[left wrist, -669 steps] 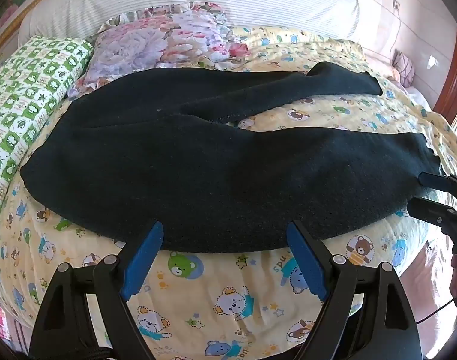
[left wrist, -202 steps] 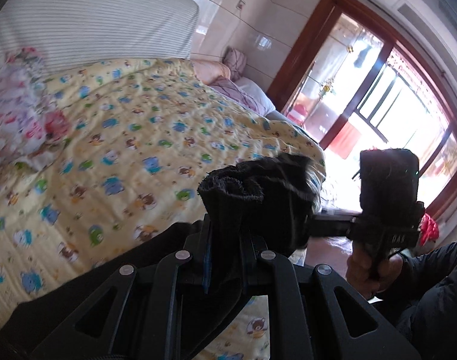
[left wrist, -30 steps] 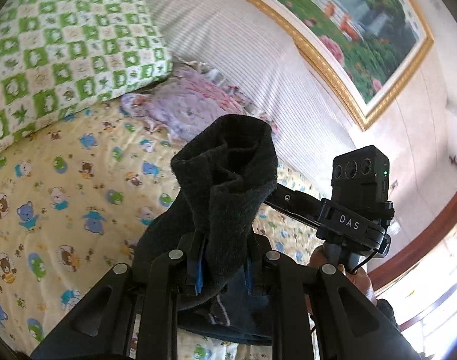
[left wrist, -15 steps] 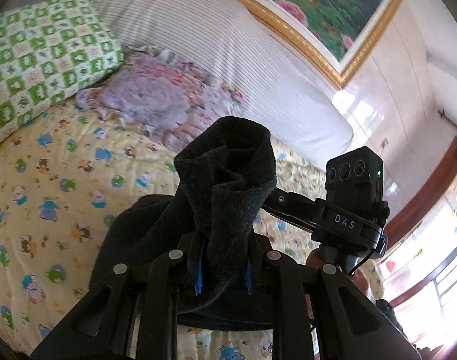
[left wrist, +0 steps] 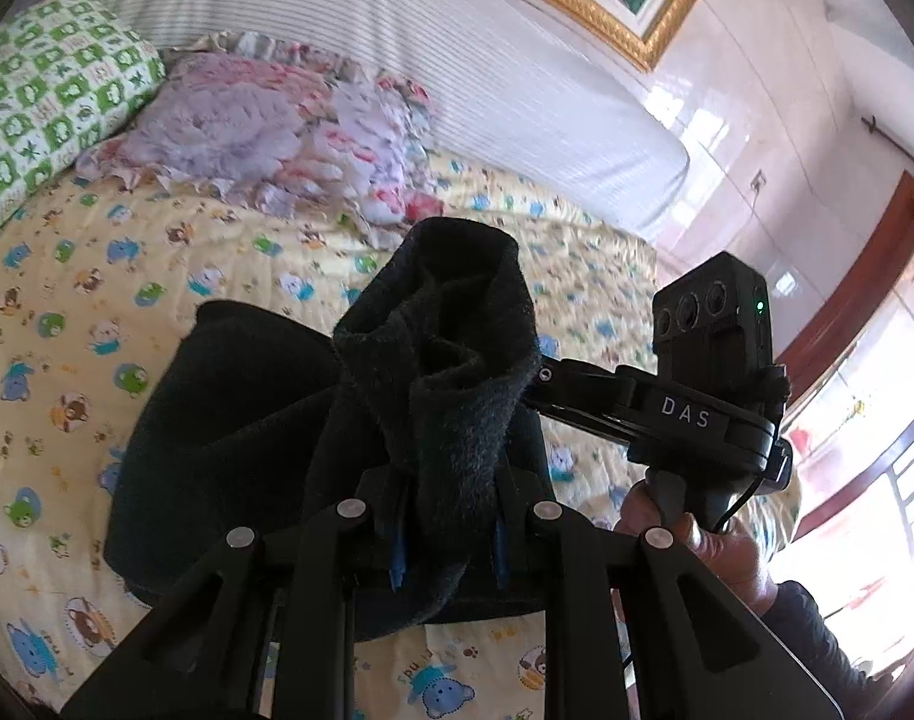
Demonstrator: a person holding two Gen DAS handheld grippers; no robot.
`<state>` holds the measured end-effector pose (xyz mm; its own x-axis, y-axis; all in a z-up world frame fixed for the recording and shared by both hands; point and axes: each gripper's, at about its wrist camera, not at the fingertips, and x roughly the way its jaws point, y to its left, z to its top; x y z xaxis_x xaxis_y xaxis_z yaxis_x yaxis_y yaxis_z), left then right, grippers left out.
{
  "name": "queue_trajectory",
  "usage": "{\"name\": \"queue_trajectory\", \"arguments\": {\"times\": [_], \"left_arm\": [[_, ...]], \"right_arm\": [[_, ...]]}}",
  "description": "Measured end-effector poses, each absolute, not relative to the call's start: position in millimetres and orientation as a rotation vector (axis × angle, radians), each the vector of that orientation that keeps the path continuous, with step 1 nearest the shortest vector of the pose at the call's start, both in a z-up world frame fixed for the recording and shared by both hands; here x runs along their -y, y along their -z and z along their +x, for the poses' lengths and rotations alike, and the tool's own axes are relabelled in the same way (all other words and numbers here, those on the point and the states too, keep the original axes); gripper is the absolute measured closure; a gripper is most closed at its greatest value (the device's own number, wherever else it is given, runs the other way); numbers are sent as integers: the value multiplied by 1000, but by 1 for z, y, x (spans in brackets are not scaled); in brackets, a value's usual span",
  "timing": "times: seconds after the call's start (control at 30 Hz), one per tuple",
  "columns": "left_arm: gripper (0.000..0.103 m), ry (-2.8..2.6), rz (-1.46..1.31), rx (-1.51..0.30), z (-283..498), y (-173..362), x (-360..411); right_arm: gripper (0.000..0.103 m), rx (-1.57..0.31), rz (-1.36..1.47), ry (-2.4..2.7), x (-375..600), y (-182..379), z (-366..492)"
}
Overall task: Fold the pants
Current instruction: 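Lift the pants end with both grippers and fold it over the bundle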
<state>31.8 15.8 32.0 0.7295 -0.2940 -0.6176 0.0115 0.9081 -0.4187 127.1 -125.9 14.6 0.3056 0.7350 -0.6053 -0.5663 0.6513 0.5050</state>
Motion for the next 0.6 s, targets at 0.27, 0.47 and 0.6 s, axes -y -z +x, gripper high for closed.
{"name": "queue_trajectory", "arguments": {"times": [0.27,0.47,0.6], "left_arm": [[72,214,-379,-773,37,-18,1],[64,226,-322,-780,34,-17,14],[62,245,-329,-789,30,-17,15]], "right_arm": [[73,-923,156,-763,144,-7,120],[68,-909,186,-705,167,-9,111],[52,-862,232,-659,190,-20,101]]}}
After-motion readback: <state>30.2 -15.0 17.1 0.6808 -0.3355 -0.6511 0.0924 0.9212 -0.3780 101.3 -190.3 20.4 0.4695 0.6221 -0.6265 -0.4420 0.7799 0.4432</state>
